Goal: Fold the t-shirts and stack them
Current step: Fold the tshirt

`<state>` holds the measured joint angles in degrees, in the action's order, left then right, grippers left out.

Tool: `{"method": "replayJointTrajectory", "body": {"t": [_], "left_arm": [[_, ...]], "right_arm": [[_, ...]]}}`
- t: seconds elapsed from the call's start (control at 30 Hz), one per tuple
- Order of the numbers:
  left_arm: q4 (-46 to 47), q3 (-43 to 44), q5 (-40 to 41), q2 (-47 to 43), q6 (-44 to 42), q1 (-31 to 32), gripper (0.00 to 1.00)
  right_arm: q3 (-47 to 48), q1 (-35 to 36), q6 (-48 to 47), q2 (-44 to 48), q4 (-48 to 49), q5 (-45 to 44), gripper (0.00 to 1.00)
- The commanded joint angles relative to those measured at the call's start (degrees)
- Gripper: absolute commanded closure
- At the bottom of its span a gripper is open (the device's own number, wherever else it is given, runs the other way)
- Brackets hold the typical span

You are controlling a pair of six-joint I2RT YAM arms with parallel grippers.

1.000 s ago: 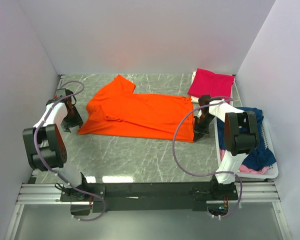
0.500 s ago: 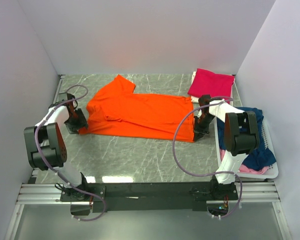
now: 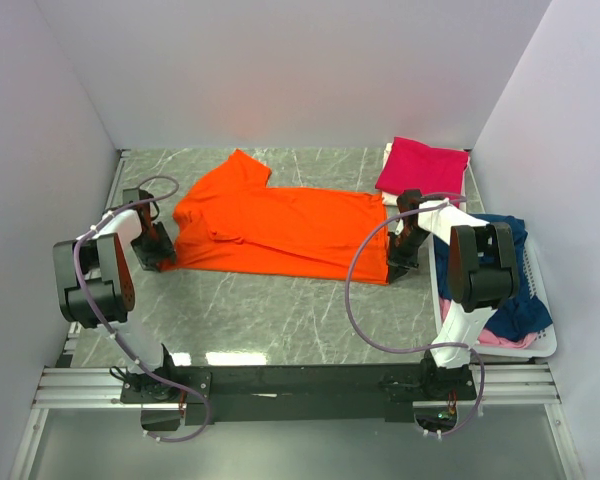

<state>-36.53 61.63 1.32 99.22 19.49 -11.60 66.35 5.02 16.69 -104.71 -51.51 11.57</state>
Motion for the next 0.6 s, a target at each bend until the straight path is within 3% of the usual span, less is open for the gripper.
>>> {"method": "replayJointTrajectory", "body": {"t": [0.0, 0.37, 0.57], "left_arm": [[-2.84, 0.52, 2.72, -0.25, 2.66, -0.01, 0.50], [-10.30, -3.97, 1.31, -7.80, 11.19, -0.09, 0.48], [-14.17, 2.33, 2.54, -10.63, 11.63, -0.01, 0.40]], "right_arm": [[-0.17, 0.43, -0.08, 3.10, -1.49, -1.55, 1.00], [0.36, 0.35, -0.78, 3.28, -2.55, -2.96, 1.00], [3.08, 0.43, -1.04, 4.15, -4.82, -4.10, 1.00]]}}
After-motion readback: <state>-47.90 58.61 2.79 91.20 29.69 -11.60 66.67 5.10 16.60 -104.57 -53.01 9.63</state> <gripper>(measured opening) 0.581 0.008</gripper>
